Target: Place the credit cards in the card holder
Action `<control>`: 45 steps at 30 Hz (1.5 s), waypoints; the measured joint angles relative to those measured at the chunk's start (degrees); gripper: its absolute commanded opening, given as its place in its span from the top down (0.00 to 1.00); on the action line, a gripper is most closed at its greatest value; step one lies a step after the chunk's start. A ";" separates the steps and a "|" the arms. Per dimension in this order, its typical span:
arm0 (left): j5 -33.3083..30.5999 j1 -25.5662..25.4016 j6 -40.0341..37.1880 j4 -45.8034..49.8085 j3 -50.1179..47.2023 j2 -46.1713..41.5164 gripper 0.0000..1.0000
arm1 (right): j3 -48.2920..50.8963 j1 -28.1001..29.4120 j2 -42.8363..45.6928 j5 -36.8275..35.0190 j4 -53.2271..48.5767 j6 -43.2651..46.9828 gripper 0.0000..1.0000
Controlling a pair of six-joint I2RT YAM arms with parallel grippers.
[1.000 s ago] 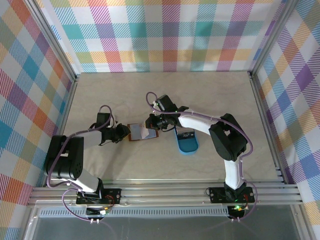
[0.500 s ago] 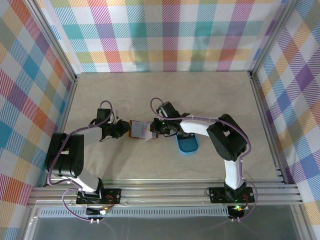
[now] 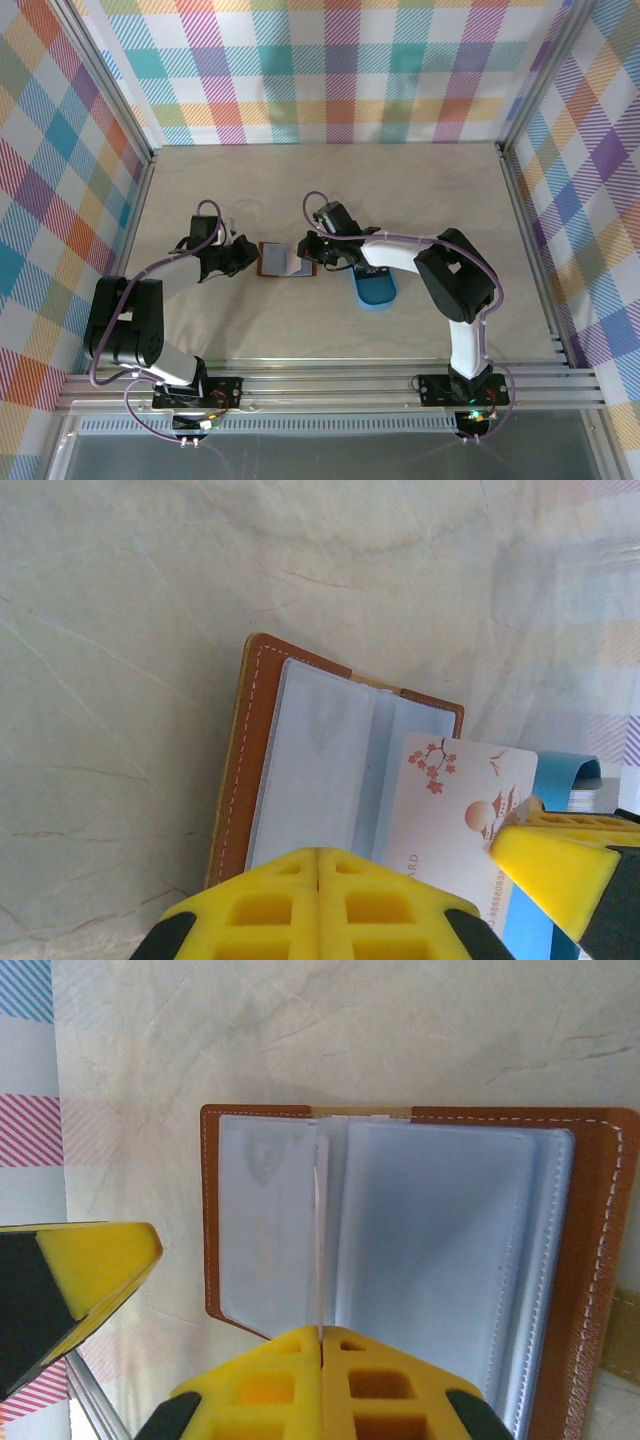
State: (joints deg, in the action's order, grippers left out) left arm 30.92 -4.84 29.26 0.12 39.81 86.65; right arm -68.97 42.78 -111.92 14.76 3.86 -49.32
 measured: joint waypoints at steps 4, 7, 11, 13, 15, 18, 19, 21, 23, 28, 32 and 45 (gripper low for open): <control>0.15 0.00 0.00 -1.01 0.00 3.28 0.96 | 0.00 0.00 0.00 -0.02 0.04 -0.02 1.00; 0.09 0.00 -0.04 -1.90 0.00 5.70 0.96 | 0.00 0.00 0.00 -0.02 0.74 -0.46 1.00; 0.09 0.00 -0.17 -2.45 0.00 7.21 0.97 | 0.00 0.02 0.00 -0.02 1.53 -0.90 1.00; 0.07 0.00 -0.17 -2.97 0.00 7.37 0.97 | 0.00 0.02 0.00 -0.11 1.66 -0.90 1.00; 0.04 0.00 -0.17 -3.32 0.00 7.37 0.97 | 0.00 0.02 0.00 -0.28 1.73 -0.92 1.00; 0.07 0.00 -0.17 -3.37 0.00 7.50 0.97 | 0.00 0.02 0.00 -0.81 1.73 -0.92 1.00; 0.07 0.00 -0.17 -3.37 0.00 7.61 0.97 | 0.00 0.02 0.00 -0.92 1.73 -0.90 1.00; 0.07 0.00 -0.17 -3.37 0.00 7.69 0.97 | 0.00 0.02 0.00 -1.11 1.73 -0.90 1.00; 0.07 0.00 -0.17 -3.41 0.00 7.72 0.97 | 0.00 0.02 0.00 -1.31 1.73 -0.90 1.00; 0.07 0.00 -0.17 -3.39 0.00 7.72 0.95 | 0.00 0.02 -0.02 -1.25 2.14 -1.14 1.00; 0.07 0.00 -0.17 -3.39 -0.04 7.72 0.95 | 0.00 0.02 -0.04 -1.25 2.95 -1.38 1.00; 0.09 0.00 -0.17 -3.58 -0.28 7.80 0.94 | 0.00 0.02 -1.92 -1.01 4.17 -3.13 1.00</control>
State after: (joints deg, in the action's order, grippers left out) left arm 31.00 -4.84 29.08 -3.46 39.53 94.45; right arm -68.97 42.81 -113.84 13.76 8.03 -52.45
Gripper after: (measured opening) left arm 0.061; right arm 0.057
